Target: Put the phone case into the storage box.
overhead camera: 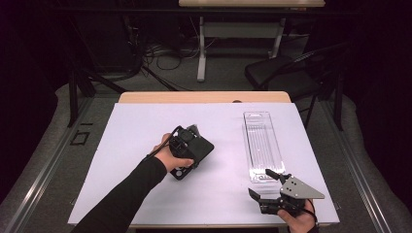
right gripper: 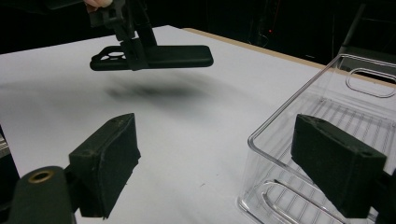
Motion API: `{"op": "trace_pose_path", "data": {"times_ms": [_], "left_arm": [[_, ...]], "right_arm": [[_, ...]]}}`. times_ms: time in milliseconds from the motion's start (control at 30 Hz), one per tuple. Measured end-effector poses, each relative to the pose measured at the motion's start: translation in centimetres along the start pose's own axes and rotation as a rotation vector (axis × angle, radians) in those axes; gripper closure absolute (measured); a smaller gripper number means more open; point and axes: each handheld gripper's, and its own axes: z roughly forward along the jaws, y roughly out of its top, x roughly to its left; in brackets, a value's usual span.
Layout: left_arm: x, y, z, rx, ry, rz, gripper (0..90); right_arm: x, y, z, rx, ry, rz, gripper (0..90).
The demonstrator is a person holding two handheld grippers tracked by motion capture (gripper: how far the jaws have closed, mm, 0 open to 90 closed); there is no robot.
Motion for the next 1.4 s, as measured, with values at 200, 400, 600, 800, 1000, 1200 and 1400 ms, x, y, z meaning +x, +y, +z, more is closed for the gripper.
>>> {"op": "trace_pose_path", "data": {"times_ms": [200, 400, 600, 800, 1000, 1200, 1400], "left_arm": [[-0.2, -1.0, -0.9, -0.014, -0.004, 0.012, 14.3], [-0.4, -1.6, -1.4, -0.02, -0.007, 0.025, 14.3], [-1.0, -2.4, -2.3, -0.048, -0.013, 0.055, 14.4], [-1.4, -2.9, -2.9, -0.05, -0.017, 0.089, 14.4], [-1.7, -3.3, -3.1, -0.044, -0.017, 0.107, 14.4], [-2.3, -3.6, -3.4, -0.038, -0.021, 0.127, 14.5], [-3.0, -3.7, -3.5, -0.027, -0.025, 0.146, 14.4]], "right_arm": [[0.0, 0.0, 0.0, 0.003, 0.001, -0.007, 14.2], [0.1, 0.0, 0.1, 0.004, 0.001, -0.01, 14.3], [0.2, 0.1, 0.1, 0.006, 0.002, -0.015, 14.3], [0.3, 0.1, 0.2, 0.002, 0.004, -0.026, 14.3], [0.4, 0.2, 0.2, 0.004, 0.004, -0.03, 14.2], [0.6, 0.5, 0.3, 0.007, 0.005, -0.051, 14.2], [0.7, 0.9, 0.4, 0.012, 0.012, -0.063, 14.3]]}}
